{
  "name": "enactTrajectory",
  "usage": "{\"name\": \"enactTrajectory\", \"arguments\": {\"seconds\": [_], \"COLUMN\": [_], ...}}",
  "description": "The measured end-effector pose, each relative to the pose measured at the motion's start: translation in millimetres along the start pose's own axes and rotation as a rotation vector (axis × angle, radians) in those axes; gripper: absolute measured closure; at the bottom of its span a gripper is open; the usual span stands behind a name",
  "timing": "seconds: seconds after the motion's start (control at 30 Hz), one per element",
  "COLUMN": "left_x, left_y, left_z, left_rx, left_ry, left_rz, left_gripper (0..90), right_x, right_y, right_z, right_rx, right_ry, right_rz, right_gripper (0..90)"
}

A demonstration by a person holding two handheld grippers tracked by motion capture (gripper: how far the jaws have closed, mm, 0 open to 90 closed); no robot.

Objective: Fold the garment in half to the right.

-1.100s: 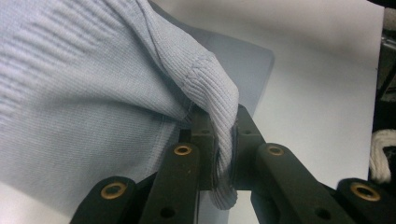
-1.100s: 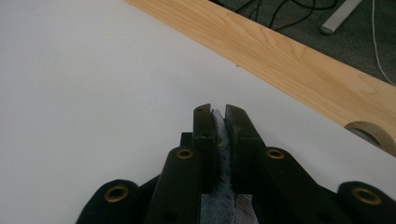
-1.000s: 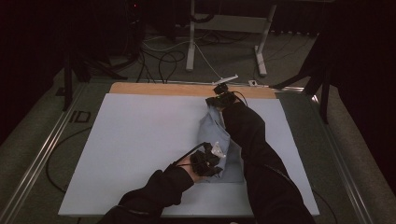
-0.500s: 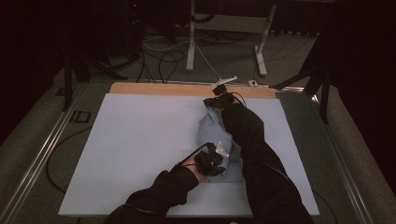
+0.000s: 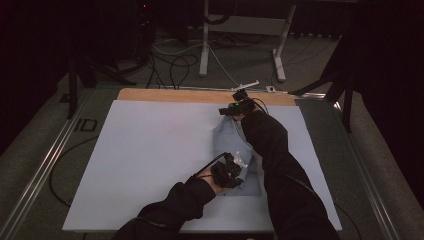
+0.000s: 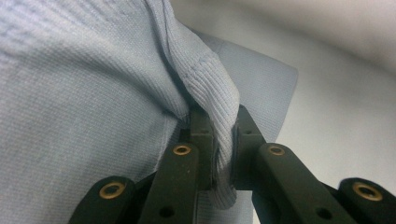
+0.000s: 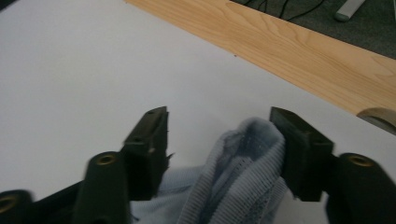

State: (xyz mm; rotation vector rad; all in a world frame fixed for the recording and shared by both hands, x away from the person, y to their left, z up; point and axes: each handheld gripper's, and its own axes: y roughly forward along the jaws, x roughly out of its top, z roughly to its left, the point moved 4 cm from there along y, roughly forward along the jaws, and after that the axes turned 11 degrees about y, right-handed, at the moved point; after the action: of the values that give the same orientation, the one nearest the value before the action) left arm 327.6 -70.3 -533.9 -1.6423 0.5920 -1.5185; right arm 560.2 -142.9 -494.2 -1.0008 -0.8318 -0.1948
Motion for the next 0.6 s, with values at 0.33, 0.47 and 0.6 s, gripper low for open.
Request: {"name": "enactTrajectory", "arguments": {"seconds": [0.33, 0.47, 0.6], "left_x": [8.0, 14.0, 19.0], "left_y": [3.9, 6.8, 11.8], "left_z": [-6.6, -9.3, -14.6], "left_rx": [-0.032, -0.053, -0.08], "left_ry": [0.012, 0.013, 0.025], "left_rz": [-0.007, -0.021, -0.021], "left_gripper": [79.8, 74.7, 69.0], "right_x": [-1.2, -2.5, -3.1], "right_y": [-24.3, -30.0, -33.4], "right_z": [-6.5, -3.8, -2.5], "right_rx": [0.05, 0.048, 0.051], "right_ry": [0.002, -0.01, -0.016], "right_rz": [-0.011, -0.016, -0.022], "right_gripper": [12.7, 12.6, 12.1]}}
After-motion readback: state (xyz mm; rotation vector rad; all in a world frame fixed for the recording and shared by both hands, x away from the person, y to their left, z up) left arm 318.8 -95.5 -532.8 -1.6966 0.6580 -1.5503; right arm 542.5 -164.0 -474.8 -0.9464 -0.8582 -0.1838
